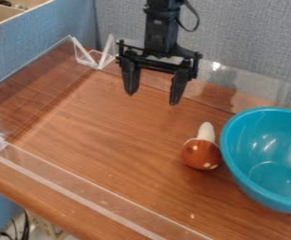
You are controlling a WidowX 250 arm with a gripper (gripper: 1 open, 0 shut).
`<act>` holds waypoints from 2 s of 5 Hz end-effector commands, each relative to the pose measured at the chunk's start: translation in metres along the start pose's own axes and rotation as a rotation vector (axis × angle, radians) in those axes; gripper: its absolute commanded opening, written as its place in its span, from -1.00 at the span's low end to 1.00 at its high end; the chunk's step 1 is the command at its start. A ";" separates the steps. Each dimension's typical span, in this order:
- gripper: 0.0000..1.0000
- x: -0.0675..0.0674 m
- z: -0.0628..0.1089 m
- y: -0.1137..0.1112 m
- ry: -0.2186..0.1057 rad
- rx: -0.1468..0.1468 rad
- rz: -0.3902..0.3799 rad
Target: Put the mushroom in the blue bowl
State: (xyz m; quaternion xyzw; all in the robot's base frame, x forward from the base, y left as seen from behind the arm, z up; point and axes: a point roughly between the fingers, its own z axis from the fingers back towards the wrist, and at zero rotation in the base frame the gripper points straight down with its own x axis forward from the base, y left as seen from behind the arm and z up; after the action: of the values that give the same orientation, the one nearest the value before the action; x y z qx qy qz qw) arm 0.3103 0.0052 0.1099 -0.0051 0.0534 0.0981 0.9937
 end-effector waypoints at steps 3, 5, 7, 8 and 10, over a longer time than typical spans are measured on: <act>1.00 0.000 -0.015 -0.044 -0.056 -0.012 -0.073; 1.00 0.004 -0.054 -0.088 -0.060 -0.016 -0.130; 1.00 0.012 -0.058 -0.093 -0.050 -0.019 -0.165; 1.00 0.018 -0.063 -0.094 -0.046 -0.016 -0.193; -1.00 0.006 -0.065 -0.087 -0.048 -0.015 -0.237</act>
State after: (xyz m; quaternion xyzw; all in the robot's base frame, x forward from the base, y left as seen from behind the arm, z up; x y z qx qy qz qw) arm 0.3208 -0.0838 0.0278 -0.0141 0.0529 -0.0168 0.9984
